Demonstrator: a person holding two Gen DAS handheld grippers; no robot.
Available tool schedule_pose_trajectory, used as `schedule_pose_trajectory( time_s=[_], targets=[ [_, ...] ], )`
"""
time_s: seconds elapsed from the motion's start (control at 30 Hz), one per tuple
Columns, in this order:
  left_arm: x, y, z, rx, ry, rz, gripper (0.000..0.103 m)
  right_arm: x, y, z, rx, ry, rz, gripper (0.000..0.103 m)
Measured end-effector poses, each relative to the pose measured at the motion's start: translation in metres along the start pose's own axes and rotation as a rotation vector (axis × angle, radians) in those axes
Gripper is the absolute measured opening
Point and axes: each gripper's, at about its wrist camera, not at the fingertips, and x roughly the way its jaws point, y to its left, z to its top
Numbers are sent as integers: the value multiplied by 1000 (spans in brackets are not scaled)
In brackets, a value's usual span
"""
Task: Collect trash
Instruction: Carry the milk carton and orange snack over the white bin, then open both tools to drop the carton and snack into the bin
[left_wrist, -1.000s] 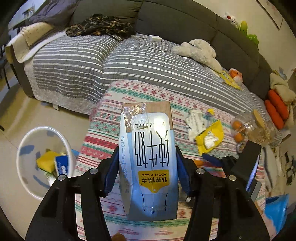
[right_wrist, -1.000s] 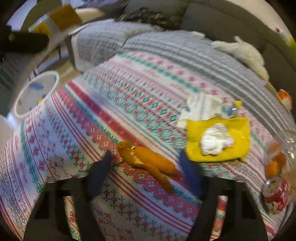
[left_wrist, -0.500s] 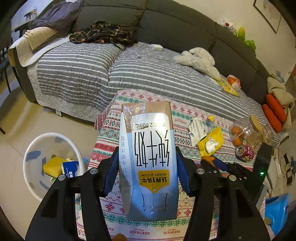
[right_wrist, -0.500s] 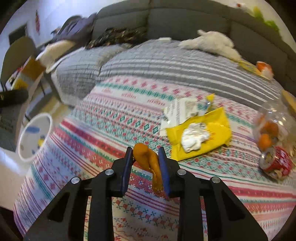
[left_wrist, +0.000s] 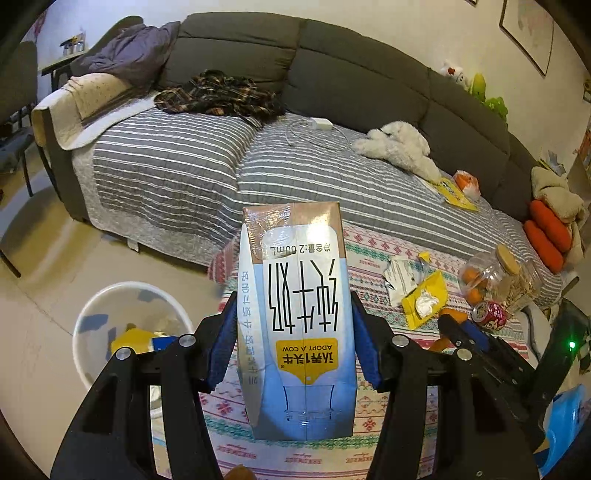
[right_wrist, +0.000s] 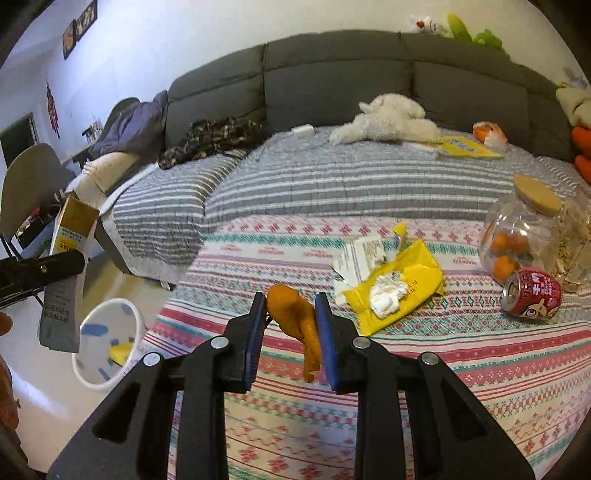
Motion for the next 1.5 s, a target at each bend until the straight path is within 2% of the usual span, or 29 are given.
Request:
schedule_pose_trajectory(
  time_s=[0.33,0.6,0.8,0.83,0.87,0.97,1.1,1.33,1.5],
  targets=[
    [-23,46,0,-38,-27,60,54,-7,67,1,-34,-42,68,28],
    [-26,99,1,-109,-1,148,54,-3,126,3,-72,-35,159,28],
    [-26,134,5,-191,23,161,54,3,167,5,-104,-26,202,28],
    [-26,137,6,-202,26,161,57,4,173,5,-111,-24,205,28],
    [-28,143,6,-219,27,156,65,7,181,5,-118,-22,210,28],
    [-40,158,9,-286,-8,145,77,12,194,6,-125,-11,221,28],
    [-56,175,11,-348,-44,138,77,22,213,4,-142,11,235,28],
    [-84,198,12,-403,-122,233,77,38,250,-2,-178,38,265,28],
    [-97,208,12,-406,-155,281,78,45,275,-5,-217,50,274,32]
  ],
)
